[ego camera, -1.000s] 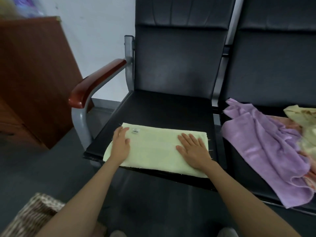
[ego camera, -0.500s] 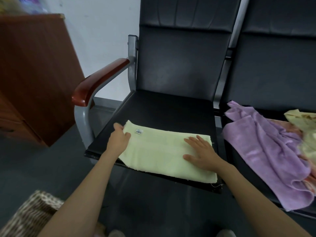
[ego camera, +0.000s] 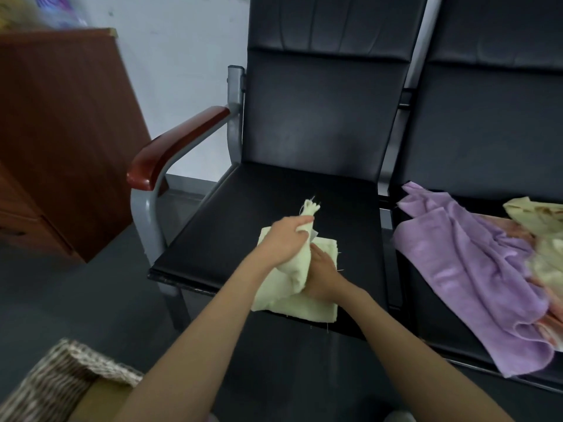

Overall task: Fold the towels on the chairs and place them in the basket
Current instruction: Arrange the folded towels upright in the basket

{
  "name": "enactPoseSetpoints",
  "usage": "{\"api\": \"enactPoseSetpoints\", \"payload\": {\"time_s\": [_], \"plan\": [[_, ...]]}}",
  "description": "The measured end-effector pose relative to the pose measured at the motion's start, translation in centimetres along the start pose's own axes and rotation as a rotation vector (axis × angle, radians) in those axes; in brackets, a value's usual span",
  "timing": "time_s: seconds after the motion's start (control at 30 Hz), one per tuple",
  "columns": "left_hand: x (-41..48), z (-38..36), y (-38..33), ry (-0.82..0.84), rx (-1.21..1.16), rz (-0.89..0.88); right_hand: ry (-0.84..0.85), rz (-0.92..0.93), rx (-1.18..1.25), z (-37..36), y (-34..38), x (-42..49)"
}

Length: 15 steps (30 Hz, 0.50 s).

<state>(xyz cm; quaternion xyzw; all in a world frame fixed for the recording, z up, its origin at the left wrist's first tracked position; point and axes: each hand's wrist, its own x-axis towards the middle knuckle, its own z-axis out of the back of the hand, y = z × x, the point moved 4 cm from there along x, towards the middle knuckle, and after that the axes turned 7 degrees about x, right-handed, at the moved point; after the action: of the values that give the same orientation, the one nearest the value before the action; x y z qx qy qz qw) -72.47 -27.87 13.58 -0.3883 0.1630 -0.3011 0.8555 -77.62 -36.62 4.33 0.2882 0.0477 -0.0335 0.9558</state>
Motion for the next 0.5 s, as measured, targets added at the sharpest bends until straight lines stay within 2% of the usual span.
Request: {"api": "enactPoseSetpoints", "payload": {"time_s": [0.07,0.17,0.3,0.43,0.5], "plan": [[0.3,-1.5,0.0,0.052,0.114,0.003,-0.080,0.000,0.110,2.1,-0.9,-1.1],[0.6,-3.2,0.3,0.110,0.208,-0.013,-0.216,-0.098,0.094,5.0,-4.6,-3.5],[0.6,-6.0,0.2,0.228,0.346,-0.040,-0.097,-0.083,0.082,5.4,-5.9,-5.3],[-0.1,-7.2,0.6,0.370,0.103,0.070,-0.091,-0.067,0.081,5.8,-5.2,-5.7],[0.0,-6.5,0.8,0.324,0.026,0.061,-0.077,-0.088,0.105,5.9,-5.0,-5.7]]}}
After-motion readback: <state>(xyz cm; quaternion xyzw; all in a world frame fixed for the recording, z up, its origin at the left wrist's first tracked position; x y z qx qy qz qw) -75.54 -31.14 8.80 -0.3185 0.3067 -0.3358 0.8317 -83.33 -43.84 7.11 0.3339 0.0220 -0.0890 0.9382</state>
